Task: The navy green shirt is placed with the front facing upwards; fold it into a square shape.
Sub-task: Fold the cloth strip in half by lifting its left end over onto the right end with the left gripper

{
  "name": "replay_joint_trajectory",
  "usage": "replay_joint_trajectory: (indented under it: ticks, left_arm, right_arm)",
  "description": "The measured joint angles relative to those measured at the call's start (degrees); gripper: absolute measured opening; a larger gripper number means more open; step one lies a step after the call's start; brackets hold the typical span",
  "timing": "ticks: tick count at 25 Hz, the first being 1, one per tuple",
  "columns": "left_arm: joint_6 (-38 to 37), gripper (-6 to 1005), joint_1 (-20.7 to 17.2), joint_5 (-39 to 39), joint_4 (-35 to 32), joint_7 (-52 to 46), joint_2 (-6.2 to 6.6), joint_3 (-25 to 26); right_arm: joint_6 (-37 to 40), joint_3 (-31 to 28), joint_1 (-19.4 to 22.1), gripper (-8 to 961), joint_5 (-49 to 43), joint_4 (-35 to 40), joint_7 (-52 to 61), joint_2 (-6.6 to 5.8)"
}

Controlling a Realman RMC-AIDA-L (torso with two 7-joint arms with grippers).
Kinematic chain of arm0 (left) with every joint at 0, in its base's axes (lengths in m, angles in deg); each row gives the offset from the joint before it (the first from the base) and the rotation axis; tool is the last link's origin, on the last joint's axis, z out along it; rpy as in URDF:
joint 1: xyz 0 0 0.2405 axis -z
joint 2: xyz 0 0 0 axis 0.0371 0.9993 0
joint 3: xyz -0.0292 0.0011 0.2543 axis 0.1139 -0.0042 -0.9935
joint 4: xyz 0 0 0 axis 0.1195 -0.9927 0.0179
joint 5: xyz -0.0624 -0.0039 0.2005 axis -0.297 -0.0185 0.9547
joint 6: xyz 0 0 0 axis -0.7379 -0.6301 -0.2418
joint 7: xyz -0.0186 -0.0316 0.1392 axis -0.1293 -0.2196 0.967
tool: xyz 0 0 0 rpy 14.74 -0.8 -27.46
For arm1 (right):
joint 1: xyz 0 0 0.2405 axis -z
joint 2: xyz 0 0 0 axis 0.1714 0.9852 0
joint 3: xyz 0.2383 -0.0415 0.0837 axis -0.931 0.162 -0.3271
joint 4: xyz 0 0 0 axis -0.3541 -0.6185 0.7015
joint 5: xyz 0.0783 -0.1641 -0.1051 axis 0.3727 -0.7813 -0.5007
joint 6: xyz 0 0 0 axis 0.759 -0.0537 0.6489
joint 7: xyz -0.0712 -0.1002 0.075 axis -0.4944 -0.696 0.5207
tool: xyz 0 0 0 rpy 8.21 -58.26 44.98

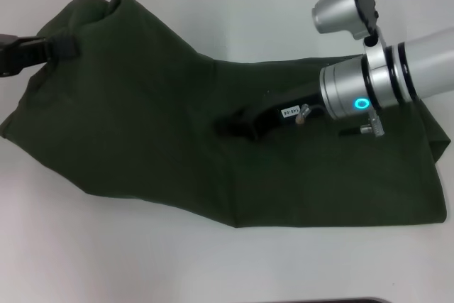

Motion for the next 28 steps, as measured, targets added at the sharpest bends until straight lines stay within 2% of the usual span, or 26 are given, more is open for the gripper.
replay_joint_trajectory:
  ticks: [6, 11, 16, 20, 28]
  left_arm:
    - [0.0, 74, 0.4, -0.03, -0.02, -0.15, -0.09, 0.0]
    - [0.07, 77, 0.47, -0.05, -0.02, -0.19, -0.09, -0.01]
    - [0.2, 79, 0.43, -0.08, -0.02, -0.2, -0.06, 0.0]
    - [0.39, 81, 0.39, -0.09, -0.02, -0.21, 0.02, 0.02]
    - [0.76, 85, 0.3, -0.09, -0.02, -0.21, 0.03, 0.53]
  right_arm:
    - [-4.65, 3.76, -2.04, 19, 0.17, -0.92, 2.02, 0.65]
    - [-6.82, 4.32, -4.27, 19, 0.17, -3.38, 2.21, 0.61]
    - [-6.52, 4.86, -4.8, 19, 0.18, -3.34, 2.15, 0.61]
    - [-3.63, 4.47, -3.55, 19, 0.29, -1.86, 1.52, 0.21]
    - [-2.22, 4.61, 1.86, 18, 1.68, 3.35, 2.38, 0.01]
